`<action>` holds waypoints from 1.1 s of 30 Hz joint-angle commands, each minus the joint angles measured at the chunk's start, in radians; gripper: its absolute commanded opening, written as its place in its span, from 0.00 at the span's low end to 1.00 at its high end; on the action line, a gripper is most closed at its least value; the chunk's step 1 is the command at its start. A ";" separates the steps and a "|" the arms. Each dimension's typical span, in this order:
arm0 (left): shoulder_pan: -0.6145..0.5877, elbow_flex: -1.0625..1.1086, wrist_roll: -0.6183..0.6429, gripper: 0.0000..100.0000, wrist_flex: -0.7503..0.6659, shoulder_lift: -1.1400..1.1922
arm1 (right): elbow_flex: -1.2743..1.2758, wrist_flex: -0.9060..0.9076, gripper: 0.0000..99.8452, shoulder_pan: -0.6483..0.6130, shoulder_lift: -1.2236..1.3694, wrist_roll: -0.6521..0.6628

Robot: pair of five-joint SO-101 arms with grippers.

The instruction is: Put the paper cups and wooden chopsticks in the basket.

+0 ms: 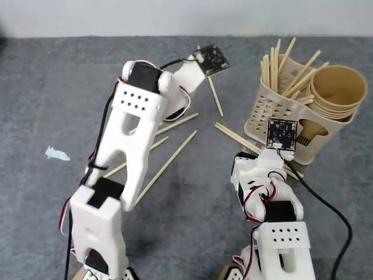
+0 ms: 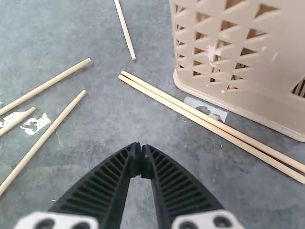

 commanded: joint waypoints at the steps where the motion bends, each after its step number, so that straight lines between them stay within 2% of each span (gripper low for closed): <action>1: 0.032 -0.027 0.046 0.01 0.012 -0.143 | -0.005 -0.015 0.02 0.012 -0.027 -0.002; 7: 0.029 -0.062 0.071 0.01 0.015 -0.198 | -0.005 -0.013 0.02 0.012 -0.027 -0.002; 15: -0.080 0.265 -0.084 0.01 -0.005 -0.195 | -0.005 -0.013 0.02 0.012 -0.027 -0.002; 21: -0.137 0.377 -0.127 0.01 -0.055 -0.112 | -0.005 -0.013 0.02 0.012 -0.027 -0.002; 26: -0.183 0.317 -0.127 0.01 -0.112 0.109 | -0.005 -0.013 0.02 0.012 -0.027 -0.002; 33: -0.175 0.038 -0.127 0.05 0.006 0.370 | -0.005 -0.013 0.02 0.012 -0.024 -0.002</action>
